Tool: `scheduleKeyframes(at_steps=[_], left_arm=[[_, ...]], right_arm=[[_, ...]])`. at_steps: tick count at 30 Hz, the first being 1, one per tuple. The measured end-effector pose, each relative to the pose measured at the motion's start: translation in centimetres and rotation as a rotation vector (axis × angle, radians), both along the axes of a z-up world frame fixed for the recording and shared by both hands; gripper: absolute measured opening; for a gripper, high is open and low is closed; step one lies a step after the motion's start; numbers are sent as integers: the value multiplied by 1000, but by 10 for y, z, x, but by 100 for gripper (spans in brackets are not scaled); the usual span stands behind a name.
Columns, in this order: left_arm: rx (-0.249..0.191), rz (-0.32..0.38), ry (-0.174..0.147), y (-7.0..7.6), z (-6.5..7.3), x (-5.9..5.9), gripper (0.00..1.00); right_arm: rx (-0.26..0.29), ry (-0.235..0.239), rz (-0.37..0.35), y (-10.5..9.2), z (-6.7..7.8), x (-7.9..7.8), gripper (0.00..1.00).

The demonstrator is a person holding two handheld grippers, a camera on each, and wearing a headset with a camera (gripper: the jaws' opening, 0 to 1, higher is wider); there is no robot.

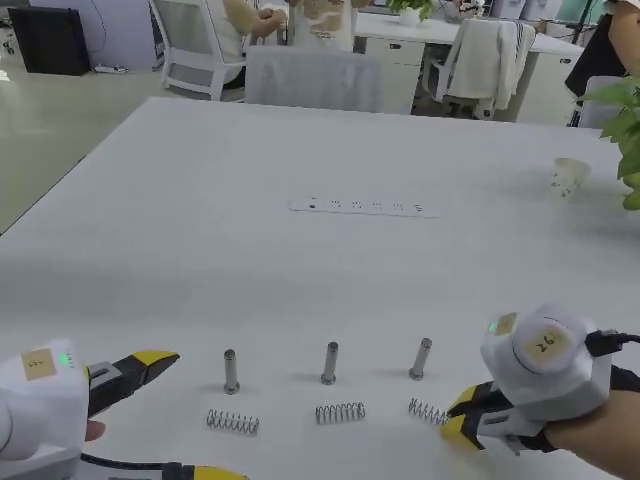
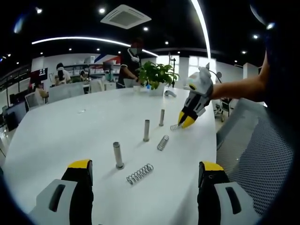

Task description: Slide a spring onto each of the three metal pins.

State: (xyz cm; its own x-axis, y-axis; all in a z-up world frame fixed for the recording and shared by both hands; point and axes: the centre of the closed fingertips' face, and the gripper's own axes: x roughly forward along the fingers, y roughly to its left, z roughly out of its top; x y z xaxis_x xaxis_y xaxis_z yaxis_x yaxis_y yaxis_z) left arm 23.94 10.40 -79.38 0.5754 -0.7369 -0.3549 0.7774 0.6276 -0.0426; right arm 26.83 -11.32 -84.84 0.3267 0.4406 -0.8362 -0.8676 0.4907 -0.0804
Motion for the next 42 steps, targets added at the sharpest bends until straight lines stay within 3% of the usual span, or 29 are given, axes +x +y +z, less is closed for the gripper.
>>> scheduleKeyframes(at_steps=[19, 28, 42], left_arm=[[-2, -22, -5, -6, 3, -3, 88], [-6, -34, 3, -5, 2, -6, 79], [-3, -129, 6, -26, 2, -17, 67]], right_arm=[[48, -12, 21, 20, 23, -7, 8], [56, -9, 63, 34, 29, -13, 8], [53, -3, 166, 59, 36, -27, 8]])
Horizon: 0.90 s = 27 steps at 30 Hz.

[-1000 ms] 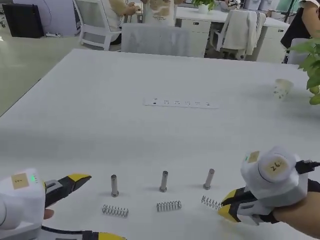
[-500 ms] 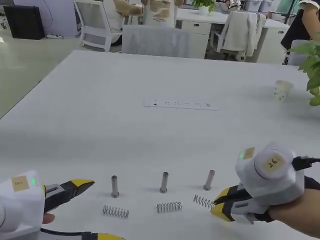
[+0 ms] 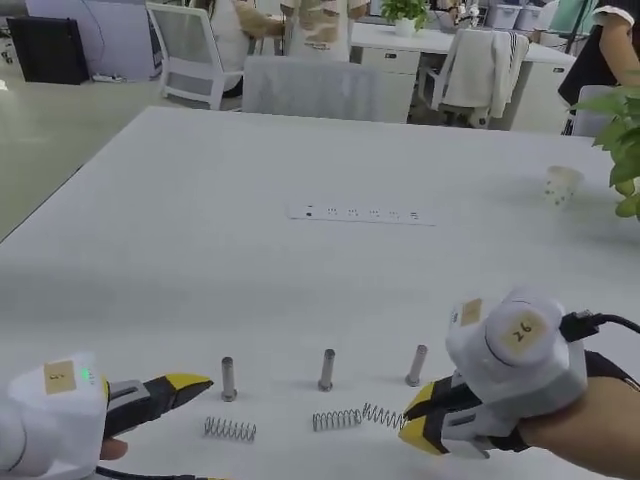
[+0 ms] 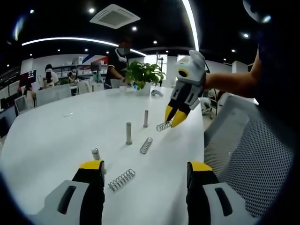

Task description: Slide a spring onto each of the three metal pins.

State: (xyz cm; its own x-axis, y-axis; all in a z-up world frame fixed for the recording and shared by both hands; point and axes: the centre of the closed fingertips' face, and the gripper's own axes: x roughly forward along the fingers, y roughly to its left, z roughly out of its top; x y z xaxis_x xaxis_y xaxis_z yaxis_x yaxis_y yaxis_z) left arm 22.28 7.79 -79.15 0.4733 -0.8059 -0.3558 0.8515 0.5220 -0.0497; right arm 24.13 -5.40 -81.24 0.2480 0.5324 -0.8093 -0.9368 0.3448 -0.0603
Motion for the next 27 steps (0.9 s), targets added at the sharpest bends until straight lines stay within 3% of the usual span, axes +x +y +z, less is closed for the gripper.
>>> scheduleKeyframes(at_steps=[6, 27], left_arm=[[25, -58, -8, -7, 0, -6, 62], [49, -203, -27, -30, 6, -8, 47]], right_arm=[[-1, -2, 30, 9, 4, -4, 8], [-15, -12, 135, 36, 12, -14, 8]])
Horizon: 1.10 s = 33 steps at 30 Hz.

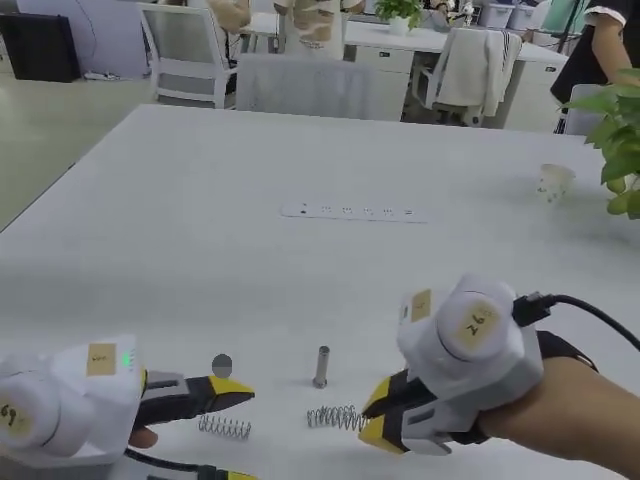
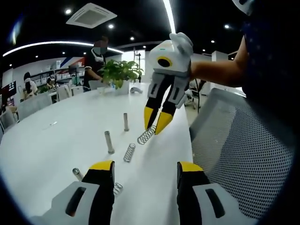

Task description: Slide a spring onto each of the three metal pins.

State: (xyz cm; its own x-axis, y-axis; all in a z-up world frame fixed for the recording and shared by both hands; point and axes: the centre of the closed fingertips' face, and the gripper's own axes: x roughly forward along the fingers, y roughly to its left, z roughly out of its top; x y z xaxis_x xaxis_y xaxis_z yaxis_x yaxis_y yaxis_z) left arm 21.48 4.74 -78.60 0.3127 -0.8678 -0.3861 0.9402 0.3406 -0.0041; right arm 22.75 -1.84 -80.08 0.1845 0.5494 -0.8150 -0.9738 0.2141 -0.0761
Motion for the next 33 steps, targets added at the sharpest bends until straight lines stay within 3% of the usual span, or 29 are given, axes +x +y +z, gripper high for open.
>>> scheduleKeyframes(at_steps=[19, 33], left_arm=[[11, -101, -16, -20, 2, -6, 35], [18, -149, -47, -28, 6, -7, 26]], right_arm=[[-11, 4, 86, 19, 4, -11, 8], [-21, 1, 155, 28, 8, -19, 8]])
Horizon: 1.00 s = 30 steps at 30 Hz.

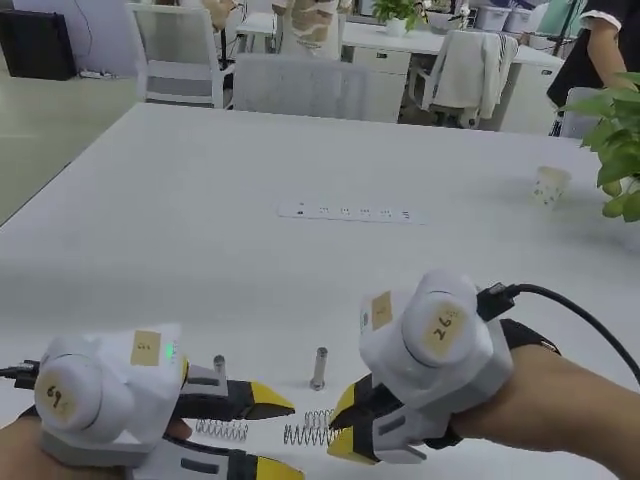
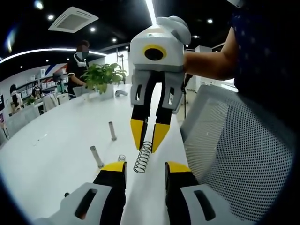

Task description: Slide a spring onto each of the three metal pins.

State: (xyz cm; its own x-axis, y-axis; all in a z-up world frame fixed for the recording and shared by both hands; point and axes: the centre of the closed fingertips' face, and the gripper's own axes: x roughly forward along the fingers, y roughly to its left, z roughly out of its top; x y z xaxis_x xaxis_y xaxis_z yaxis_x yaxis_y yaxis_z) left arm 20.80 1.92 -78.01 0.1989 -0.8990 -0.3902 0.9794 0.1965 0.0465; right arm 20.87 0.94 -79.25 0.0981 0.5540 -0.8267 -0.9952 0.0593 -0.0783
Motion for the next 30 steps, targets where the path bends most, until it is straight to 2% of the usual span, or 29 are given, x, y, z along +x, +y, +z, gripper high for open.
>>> scheduleKeyframes(at_steps=[4, 6, 13, 21, 23, 28, 30], left_arm=[[-3, -9, -5, -2, 1, -1, 21], [7, -18, -21, -2, 0, -2, 19], [12, -34, -31, -4, -1, -4, 11], [25, -39, -40, -3, -3, -6, 7], [29, -42, -53, -3, -3, -6, 4], [32, -53, -67, -4, -3, -8, 3], [31, -55, -64, -4, -3, -7, 3]], right_arm=[[0, -1, 7, 0, 1, -1, 8], [-4, -1, 17, -1, 1, -3, 8], [-10, 4, 35, 0, 2, -7, 8], [-9, 8, 46, 1, 3, -10, 8], [-10, 13, 46, 1, 3, -12, 8], [-8, 8, 49, 0, 3, -12, 8], [-7, 6, 48, 0, 3, -12, 8]])
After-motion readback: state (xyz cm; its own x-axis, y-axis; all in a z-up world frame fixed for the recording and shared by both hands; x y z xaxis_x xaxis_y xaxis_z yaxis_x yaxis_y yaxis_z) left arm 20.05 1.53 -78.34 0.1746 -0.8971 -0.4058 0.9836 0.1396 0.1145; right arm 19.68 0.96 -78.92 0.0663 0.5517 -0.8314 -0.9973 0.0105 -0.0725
